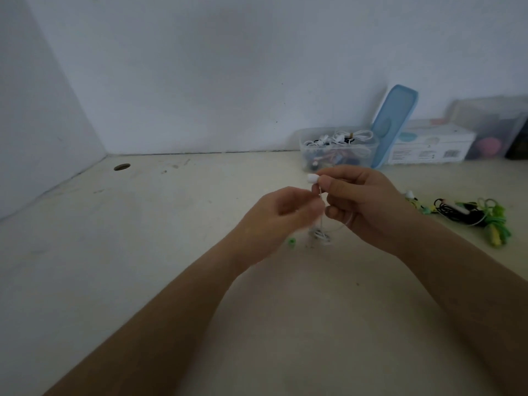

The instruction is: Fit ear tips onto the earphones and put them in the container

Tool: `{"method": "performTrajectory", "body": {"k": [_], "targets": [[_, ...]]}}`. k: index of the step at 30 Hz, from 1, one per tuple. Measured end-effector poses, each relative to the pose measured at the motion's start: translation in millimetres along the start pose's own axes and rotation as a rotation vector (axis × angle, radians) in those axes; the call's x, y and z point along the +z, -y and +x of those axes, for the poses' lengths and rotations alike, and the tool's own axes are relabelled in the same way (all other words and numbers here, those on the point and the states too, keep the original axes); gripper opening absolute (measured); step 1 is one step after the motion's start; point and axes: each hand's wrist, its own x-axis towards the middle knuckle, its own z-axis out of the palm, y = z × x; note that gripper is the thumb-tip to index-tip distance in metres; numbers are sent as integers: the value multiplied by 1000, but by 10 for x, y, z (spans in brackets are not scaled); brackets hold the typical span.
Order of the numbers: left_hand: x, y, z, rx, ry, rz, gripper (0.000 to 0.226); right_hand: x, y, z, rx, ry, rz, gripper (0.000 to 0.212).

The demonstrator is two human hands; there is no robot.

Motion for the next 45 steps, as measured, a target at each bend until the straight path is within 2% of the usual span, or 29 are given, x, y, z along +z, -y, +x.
{"method": "performTrajectory", "body": {"k": [3, 4, 6, 9, 12, 22, 25, 28, 31, 34, 37, 39, 42, 45], "targets": [[116, 9, -19, 14, 139, 352, 57, -11, 28, 6, -26, -10, 69, 18], [158, 24, -23, 33, 141, 453, 61, -18, 25, 7, -26, -16, 78, 18], [195, 60, 20, 118, 73, 586, 54, -35, 23, 6, -19, -39, 92, 15], [142, 108, 88, 208, -65, 518, 28, -64, 24, -7, -25, -80, 136, 12], [85, 153, 139, 189, -125, 496, 19, -66, 23, -10, -45, -86, 167, 17], [18, 170, 232, 213, -214, 474, 16, -107, -38, 38, -42, -191, 221, 12], [-21, 92, 246, 185, -239, 368, 12, -112, -25, 92, 1, -218, 320, 13], [-31, -102, 264, 130, -196, 162, 4, -60, 41, 187, 39, -247, 426, 15], [2, -280, 318, 84, -176, 15, 12, -23, 130, 285, 73, -269, 458, 20], [39, -404, 553, 73, -233, 19, 16, -66, 291, 432, 92, -262, 430, 20], [51, -476, 941, 12, -282, -33, 18, -200, 479, 703, 89, -373, 412, 19], [42, -501, 1258, -14, -288, -68, 12, -346, 587, 959, 92, -445, 390, 19], [10, -470, 1729, -7, -323, -12, 10, -587, 658, 1363, 94, -492, 354, 20], [-18, -395, 2095, 1, -330, 118, 7, -777, 667, 1683, 97, -558, 212, 17]]}}
